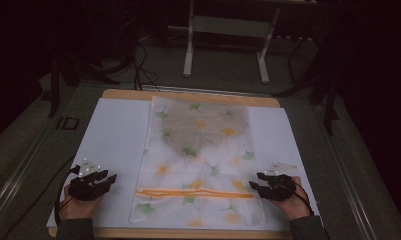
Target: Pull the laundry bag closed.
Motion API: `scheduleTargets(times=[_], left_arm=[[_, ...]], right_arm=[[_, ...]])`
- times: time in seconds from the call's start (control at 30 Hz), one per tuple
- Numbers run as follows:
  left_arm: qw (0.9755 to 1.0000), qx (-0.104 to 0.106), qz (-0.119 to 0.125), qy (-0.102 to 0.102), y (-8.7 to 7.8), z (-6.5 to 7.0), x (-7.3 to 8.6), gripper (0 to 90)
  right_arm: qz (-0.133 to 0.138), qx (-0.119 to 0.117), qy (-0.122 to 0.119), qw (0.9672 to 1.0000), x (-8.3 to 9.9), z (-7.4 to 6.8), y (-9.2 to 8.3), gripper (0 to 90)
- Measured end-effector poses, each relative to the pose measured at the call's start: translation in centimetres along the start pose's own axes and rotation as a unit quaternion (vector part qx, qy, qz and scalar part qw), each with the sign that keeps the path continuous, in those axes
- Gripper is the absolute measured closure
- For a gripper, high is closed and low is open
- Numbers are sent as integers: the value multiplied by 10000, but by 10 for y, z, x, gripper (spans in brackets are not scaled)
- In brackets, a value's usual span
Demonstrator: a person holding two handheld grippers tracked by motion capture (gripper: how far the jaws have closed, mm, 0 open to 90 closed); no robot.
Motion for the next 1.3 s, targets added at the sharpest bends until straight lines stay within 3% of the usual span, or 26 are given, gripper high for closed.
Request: scheduleTargets(times=[0.3, 0.63, 1.3], left_arm=[[10000, 38, -2, -25, 0, -1, 0, 629], [9999, 99, -22, 34, 0, -1, 0, 598], [9998, 205, 20, 76, -2, 1, 1, 602]], right_arm=[[-137, -178, -180, 9996, -19, -16, 6, 470], [-156, -200, -597, 9979, -33, -31, 8, 520], [-335, -339, -1075, 9931, -62, -54, 13, 508]])
Point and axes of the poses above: each handheld gripper's, and its own axes: y roughly forward along the jaws, x roughly out of its underside, z roughly to its right, the point moved 2 cm from there along y, roughly forward along the jaws, and after that the axes turned 14 degrees about -z, right-handed, at the moved point
